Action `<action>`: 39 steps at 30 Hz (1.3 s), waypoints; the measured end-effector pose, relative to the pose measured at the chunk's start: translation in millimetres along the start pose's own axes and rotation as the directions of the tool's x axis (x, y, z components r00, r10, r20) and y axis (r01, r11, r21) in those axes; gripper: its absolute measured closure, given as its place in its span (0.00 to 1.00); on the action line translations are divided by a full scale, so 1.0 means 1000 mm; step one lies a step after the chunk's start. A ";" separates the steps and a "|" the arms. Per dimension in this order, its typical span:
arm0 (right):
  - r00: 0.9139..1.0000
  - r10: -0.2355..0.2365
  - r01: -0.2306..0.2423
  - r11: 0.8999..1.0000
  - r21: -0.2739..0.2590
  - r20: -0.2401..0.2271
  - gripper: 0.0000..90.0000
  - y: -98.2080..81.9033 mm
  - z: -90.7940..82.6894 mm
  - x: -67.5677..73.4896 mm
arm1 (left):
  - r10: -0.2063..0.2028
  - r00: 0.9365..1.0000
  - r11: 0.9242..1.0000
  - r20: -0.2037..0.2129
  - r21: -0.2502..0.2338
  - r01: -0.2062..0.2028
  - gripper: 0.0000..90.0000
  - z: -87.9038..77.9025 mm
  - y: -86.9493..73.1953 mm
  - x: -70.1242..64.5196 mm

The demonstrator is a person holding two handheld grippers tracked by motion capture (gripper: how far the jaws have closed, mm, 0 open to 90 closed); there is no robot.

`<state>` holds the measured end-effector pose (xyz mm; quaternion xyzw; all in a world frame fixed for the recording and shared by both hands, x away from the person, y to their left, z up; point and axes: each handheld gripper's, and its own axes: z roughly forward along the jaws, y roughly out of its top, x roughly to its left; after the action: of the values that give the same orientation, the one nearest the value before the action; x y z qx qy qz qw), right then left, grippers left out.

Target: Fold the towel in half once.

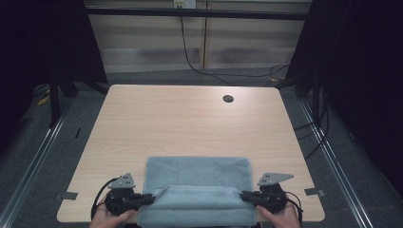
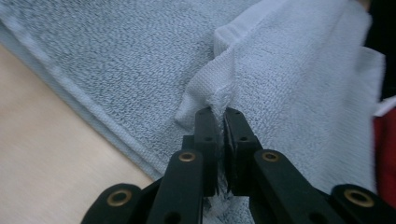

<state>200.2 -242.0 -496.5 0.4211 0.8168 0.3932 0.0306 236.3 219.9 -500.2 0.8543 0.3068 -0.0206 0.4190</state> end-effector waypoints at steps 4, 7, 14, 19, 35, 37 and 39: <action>1.000 0.001 -0.001 1.000 -0.009 0.029 0.96 0.012 0.007 -0.012 | 0.013 0.999 1.000 -0.052 -0.022 -0.014 0.95 0.011 0.016 0.021; 0.995 -0.015 0.016 1.000 -0.012 0.099 0.96 0.039 0.024 -0.034 | 0.006 0.994 0.999 -0.106 -0.040 -0.011 0.95 0.022 0.033 0.042; 0.979 -0.014 0.023 0.999 -0.042 0.205 0.97 0.086 0.057 -0.075 | -0.025 0.983 0.998 -0.183 -0.063 0.014 0.95 0.043 0.073 0.097; 0.973 0.006 0.007 0.998 -0.058 0.229 0.97 0.116 0.080 -0.098 | -0.024 0.975 0.999 -0.220 -0.052 0.013 0.95 0.050 0.093 0.127; 0.952 0.106 -0.073 0.990 -0.124 0.287 0.97 0.160 0.111 -0.132 | -0.103 0.939 0.994 -0.329 -0.075 0.083 0.95 0.068 0.131 0.169; 0.958 0.128 -0.088 0.983 -0.161 0.258 0.96 0.161 0.105 -0.134 | -0.125 0.943 0.990 -0.310 -0.106 0.096 0.95 0.057 0.133 0.167; 0.964 0.130 -0.083 0.976 -0.202 0.234 0.96 0.164 0.096 -0.132 | -0.136 0.944 0.986 -0.301 -0.131 0.100 0.95 0.053 0.134 0.165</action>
<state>430.6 -221.4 -489.8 0.5051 0.7415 0.4154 0.1503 454.0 203.3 -488.3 0.8018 0.4199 0.1055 0.4119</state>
